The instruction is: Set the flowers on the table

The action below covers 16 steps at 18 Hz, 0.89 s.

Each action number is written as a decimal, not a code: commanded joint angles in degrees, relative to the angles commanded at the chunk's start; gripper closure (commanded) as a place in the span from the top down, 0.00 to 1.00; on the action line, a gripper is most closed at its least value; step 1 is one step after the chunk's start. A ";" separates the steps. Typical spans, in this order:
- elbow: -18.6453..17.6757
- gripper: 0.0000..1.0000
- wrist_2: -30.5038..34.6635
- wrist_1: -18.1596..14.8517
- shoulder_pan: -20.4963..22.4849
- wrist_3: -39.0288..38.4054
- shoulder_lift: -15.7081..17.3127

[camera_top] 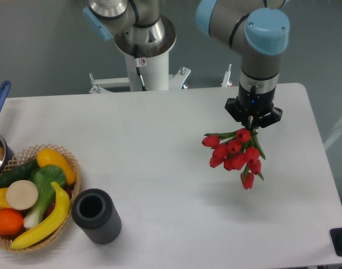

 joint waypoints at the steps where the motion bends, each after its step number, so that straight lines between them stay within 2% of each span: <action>1: -0.53 0.06 0.00 0.18 0.00 0.17 -0.09; 9: -7.21 0.12 -0.18 0.79 -0.44 0.17 -0.26; 11: -7.65 0.26 -0.26 1.23 -0.44 0.18 -0.44; 12: -8.26 0.43 -0.26 1.41 -0.44 0.17 -0.35; 13: -8.88 0.76 -0.35 2.19 -0.53 0.00 -0.35; 14: -9.84 1.00 -0.26 3.59 -0.53 0.09 -0.35; 16: -11.16 1.00 -0.09 5.45 -0.53 0.17 -0.18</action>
